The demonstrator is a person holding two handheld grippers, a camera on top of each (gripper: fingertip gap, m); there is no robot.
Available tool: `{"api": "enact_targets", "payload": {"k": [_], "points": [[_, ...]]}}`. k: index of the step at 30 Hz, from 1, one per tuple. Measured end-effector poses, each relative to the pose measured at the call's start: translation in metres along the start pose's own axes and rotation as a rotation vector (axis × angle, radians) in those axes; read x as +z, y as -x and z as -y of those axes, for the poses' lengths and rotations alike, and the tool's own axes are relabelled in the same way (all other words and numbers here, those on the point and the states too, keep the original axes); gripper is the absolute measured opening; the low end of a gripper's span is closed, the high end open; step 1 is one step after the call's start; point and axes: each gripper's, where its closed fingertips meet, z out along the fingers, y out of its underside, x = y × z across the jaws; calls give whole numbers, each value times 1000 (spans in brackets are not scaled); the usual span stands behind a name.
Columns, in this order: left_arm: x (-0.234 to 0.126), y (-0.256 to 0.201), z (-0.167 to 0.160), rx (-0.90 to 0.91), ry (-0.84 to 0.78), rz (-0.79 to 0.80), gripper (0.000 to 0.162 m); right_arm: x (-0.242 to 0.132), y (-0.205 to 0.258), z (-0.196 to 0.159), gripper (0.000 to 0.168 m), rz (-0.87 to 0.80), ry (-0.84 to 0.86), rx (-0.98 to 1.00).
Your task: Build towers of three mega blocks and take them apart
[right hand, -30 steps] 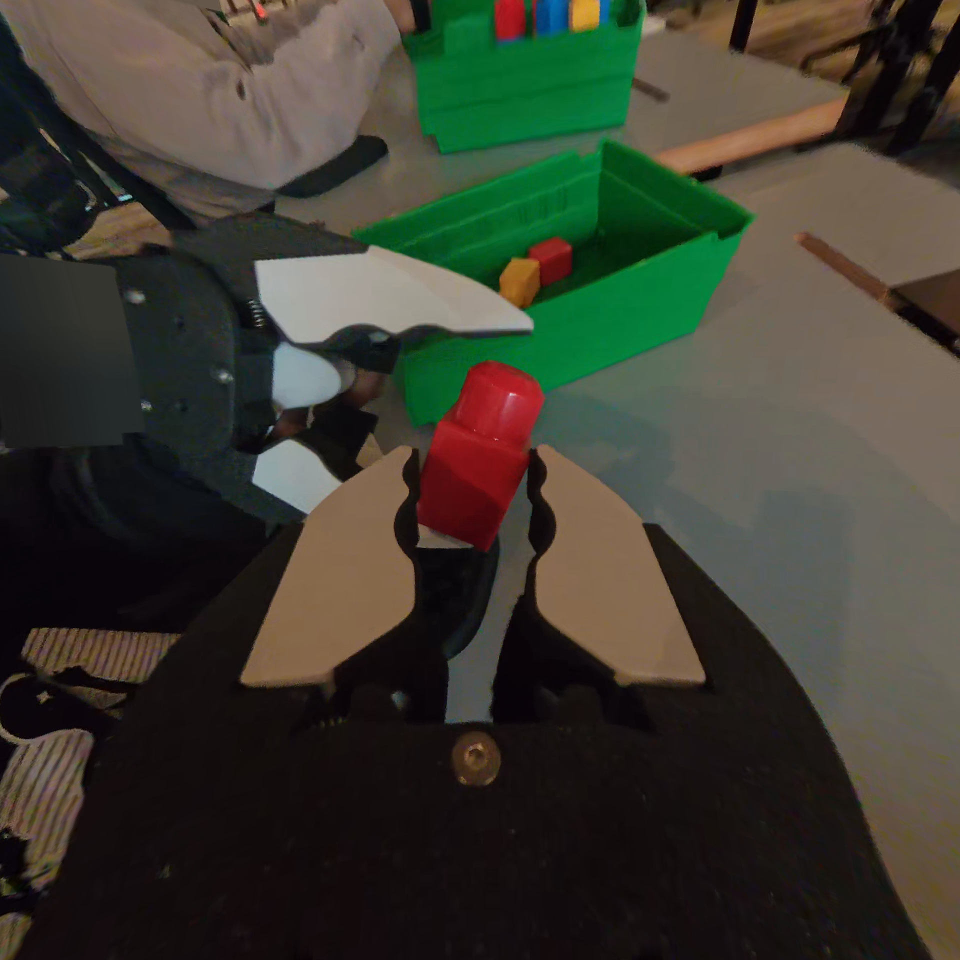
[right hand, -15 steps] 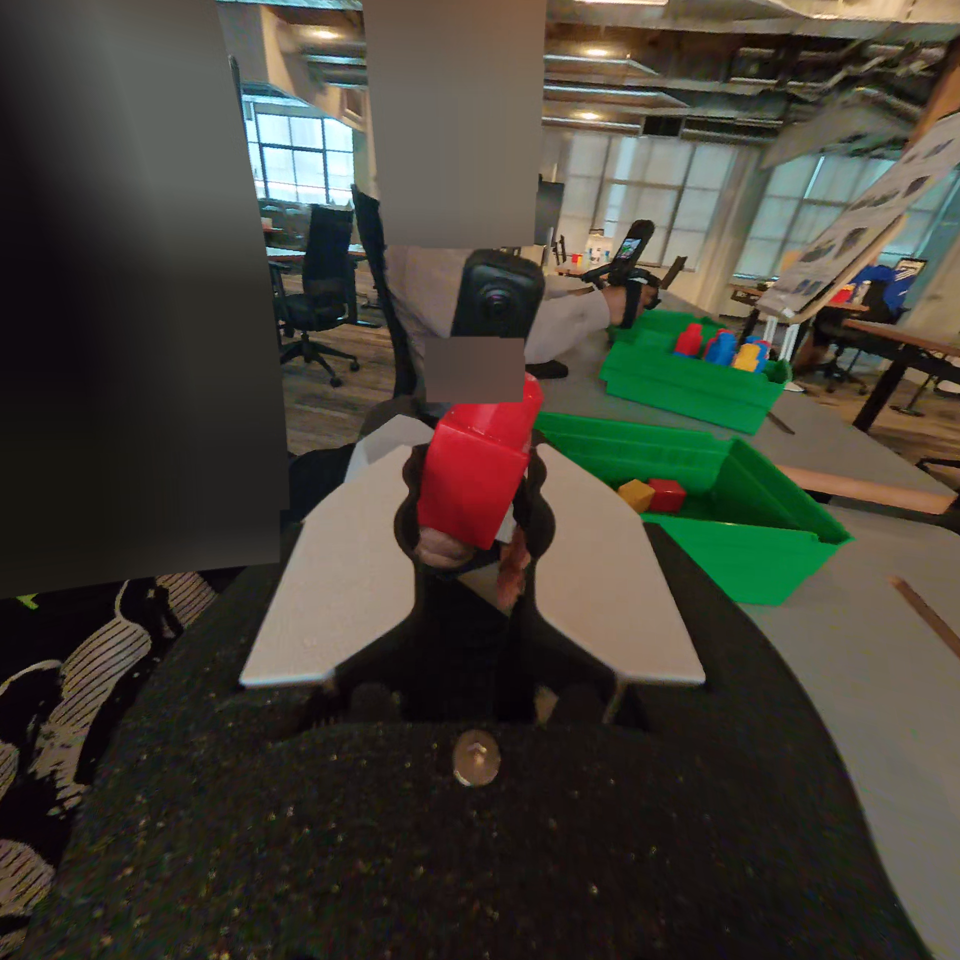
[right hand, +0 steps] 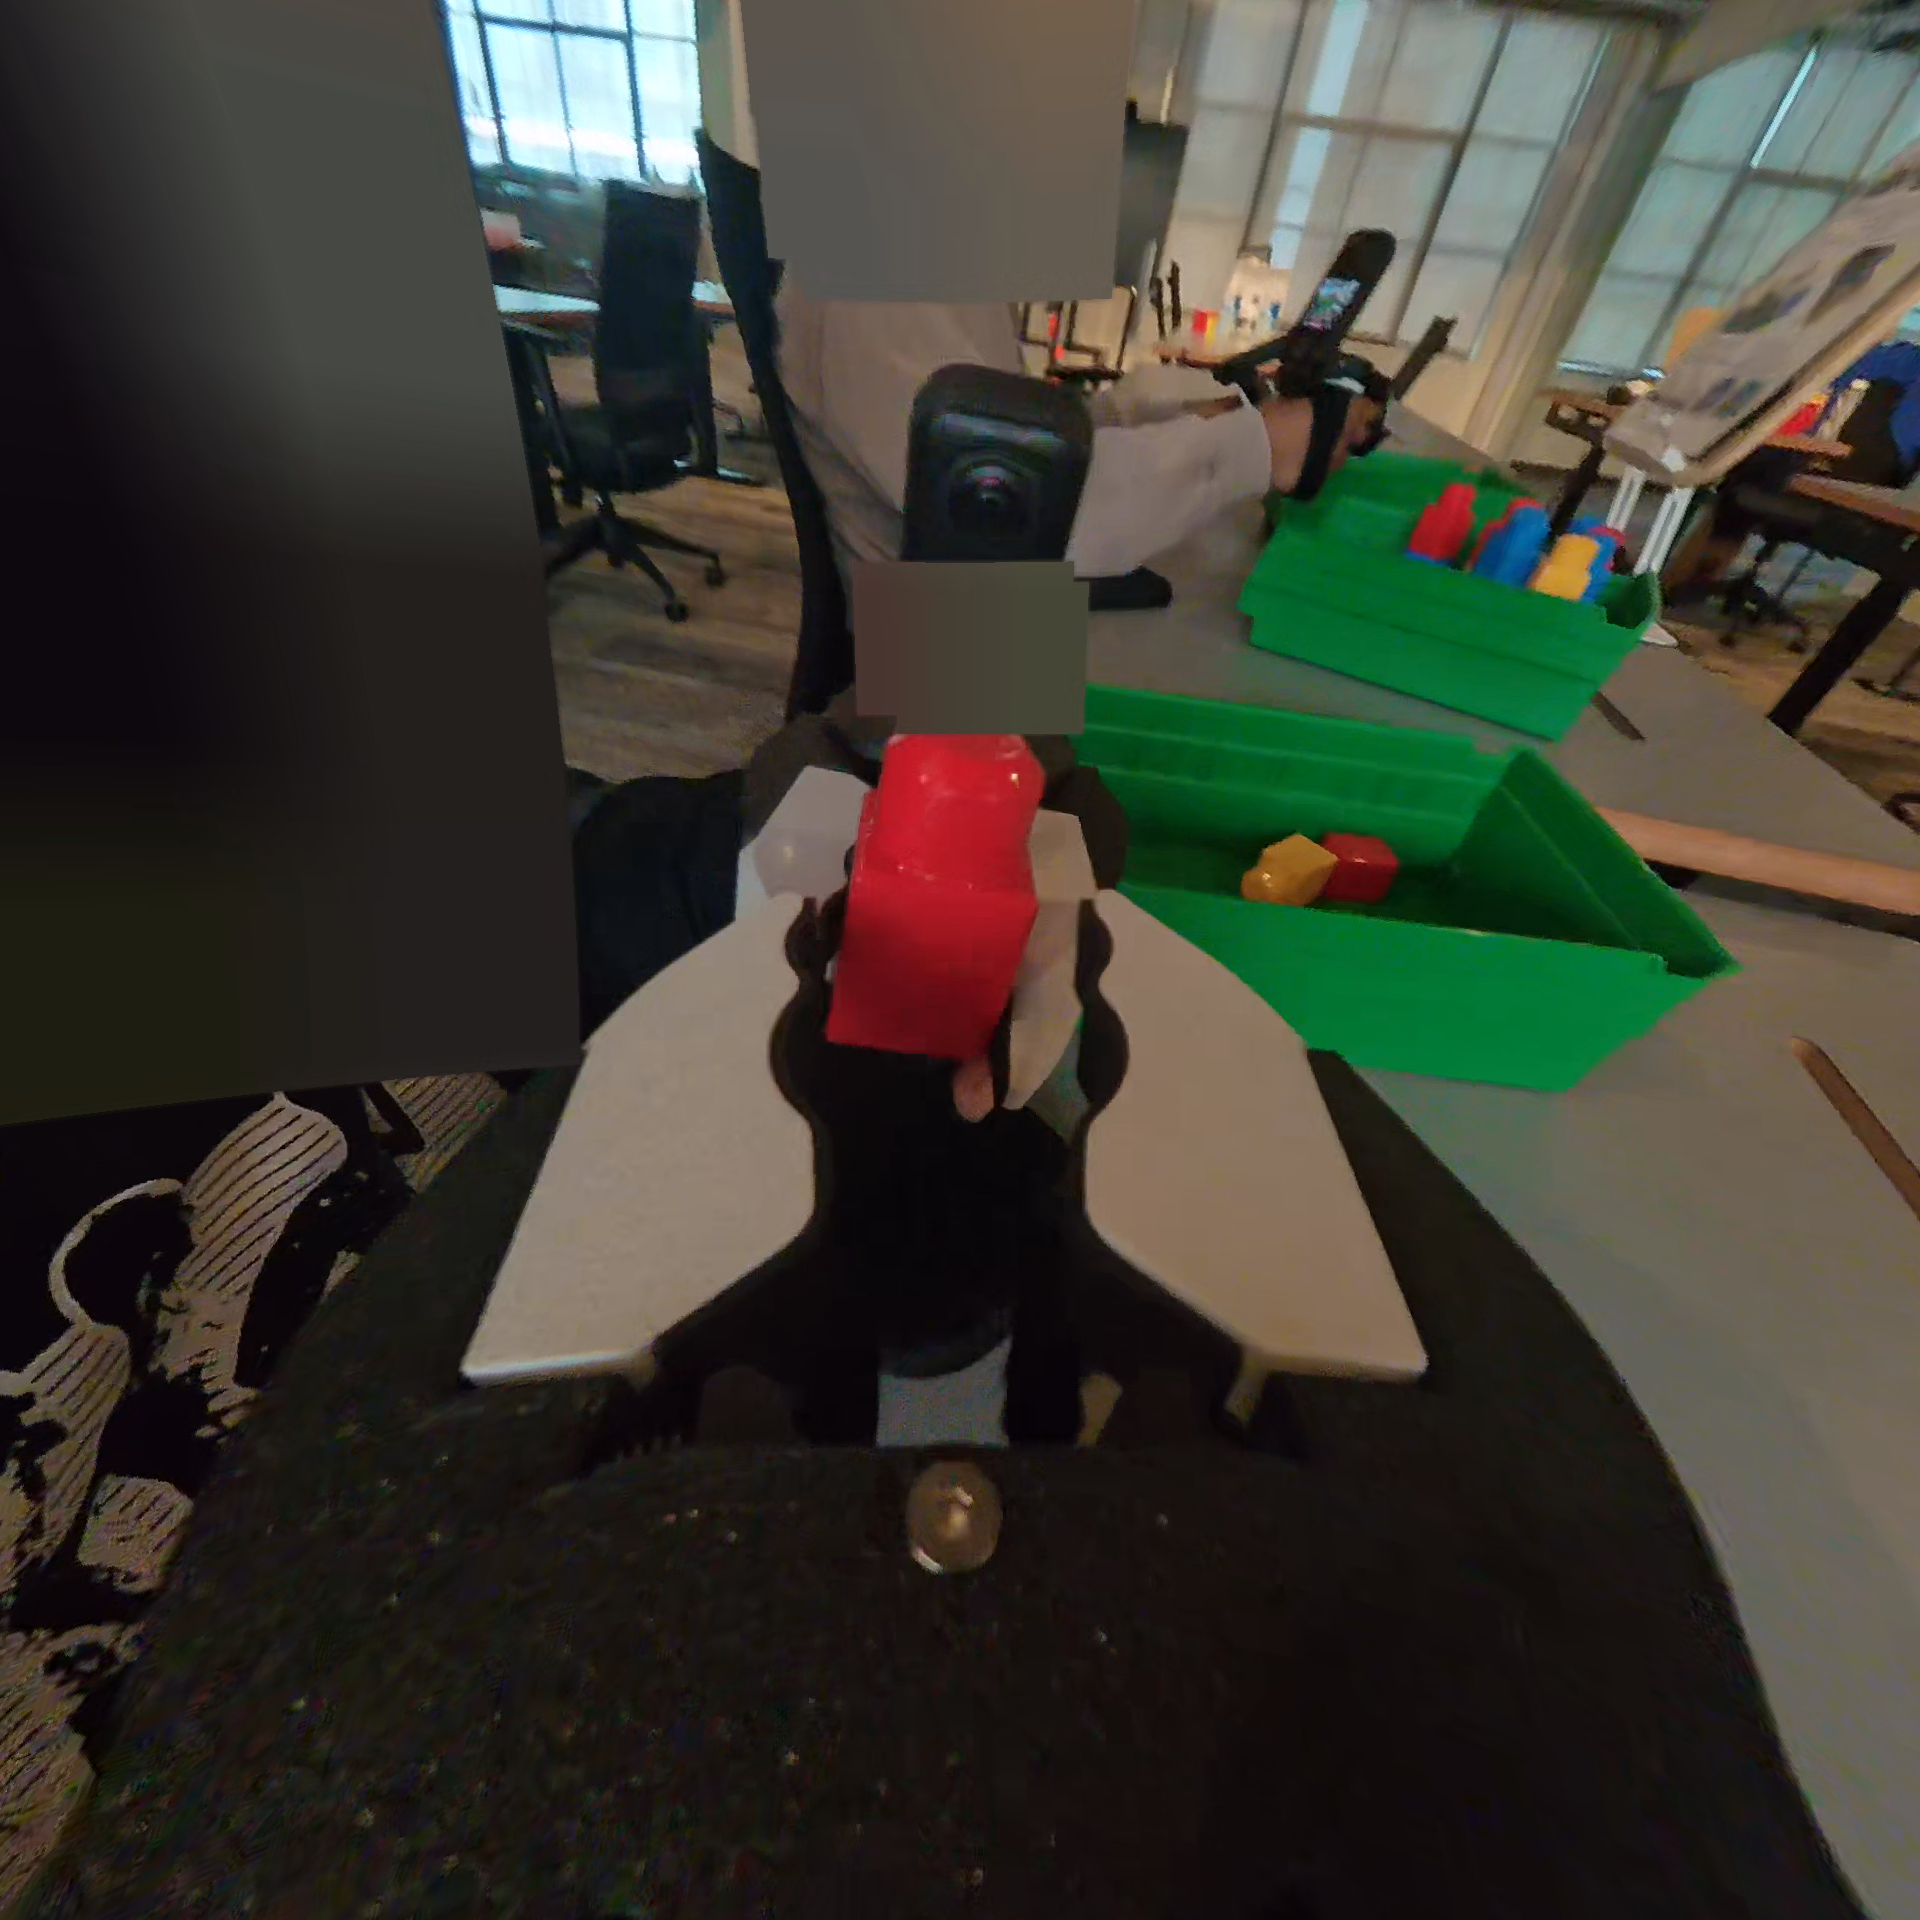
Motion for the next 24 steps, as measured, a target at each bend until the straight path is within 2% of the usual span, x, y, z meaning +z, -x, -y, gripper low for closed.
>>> {"api": "enact_targets", "payload": {"k": [3,8,11,13,17,18,21,24], "points": [[-1,5,-12,15,60,19,38,-5,-6,5,50,-8,75,-23],[3,12,-35,57,189,43,38,-5,-1,-13,48,112,494,-70],[6,11,-40,88,216,42,38,-3,3,-29,44,153,679,-112],[8,11,-43,103,230,40,38,-2,4,-37,35,156,741,-136],[9,17,-47,123,257,69,38,-5,-1,-40,33,116,758,-140],[10,22,-46,132,257,98,43,-9,-5,-40,33,90,764,-144],[15,35,-52,183,264,158,72,-26,-16,-37,33,21,784,-139],[21,41,-70,178,300,151,79,-53,-29,-48,33,-49,881,-105]]}}
